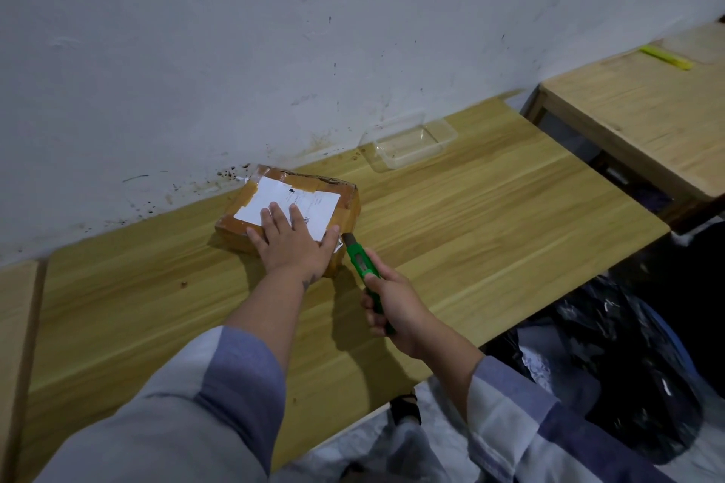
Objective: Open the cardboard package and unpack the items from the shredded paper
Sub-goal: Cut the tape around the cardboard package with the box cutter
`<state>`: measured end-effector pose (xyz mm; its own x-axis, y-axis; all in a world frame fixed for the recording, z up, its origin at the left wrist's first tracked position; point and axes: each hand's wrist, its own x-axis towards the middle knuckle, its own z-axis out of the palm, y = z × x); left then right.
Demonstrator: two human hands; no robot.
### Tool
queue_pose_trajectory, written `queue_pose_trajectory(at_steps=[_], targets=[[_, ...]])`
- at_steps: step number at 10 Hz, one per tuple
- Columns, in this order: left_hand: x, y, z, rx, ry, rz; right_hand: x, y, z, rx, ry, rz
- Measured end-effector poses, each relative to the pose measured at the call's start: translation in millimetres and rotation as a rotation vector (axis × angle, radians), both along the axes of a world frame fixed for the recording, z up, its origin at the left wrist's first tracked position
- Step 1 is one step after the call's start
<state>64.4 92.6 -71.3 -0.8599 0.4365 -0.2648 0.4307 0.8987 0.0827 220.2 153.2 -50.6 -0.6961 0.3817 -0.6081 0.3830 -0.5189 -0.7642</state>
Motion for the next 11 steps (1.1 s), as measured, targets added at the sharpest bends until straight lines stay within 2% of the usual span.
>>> queue_pose_trajectory(at_steps=[5, 8, 9, 10, 11], targets=[[0.2, -5.2, 2.3, -0.002, -0.005, -0.014, 10.0, -1.6, 2.3, 0.089, -0.022, 0.047], [-1.6, -8.8, 6.9, 0.046, -0.044, 0.004, 8.6, 22.1, 4.4, 0.134, -0.012, -0.031], [1.8, -3.0, 9.8, 0.095, 0.005, 0.029, 3.5, 28.2, 1.0, 0.145, -0.027, -0.050], [2.2, 6.6, 7.9, 0.068, 0.094, -0.045, 0.1, 31.9, -1.4, 0.165, -0.036, -0.055], [-2.3, 16.5, 2.4, 0.043, 0.065, -0.113, -3.1, 35.8, -4.4, 0.181, -0.034, -0.048]])
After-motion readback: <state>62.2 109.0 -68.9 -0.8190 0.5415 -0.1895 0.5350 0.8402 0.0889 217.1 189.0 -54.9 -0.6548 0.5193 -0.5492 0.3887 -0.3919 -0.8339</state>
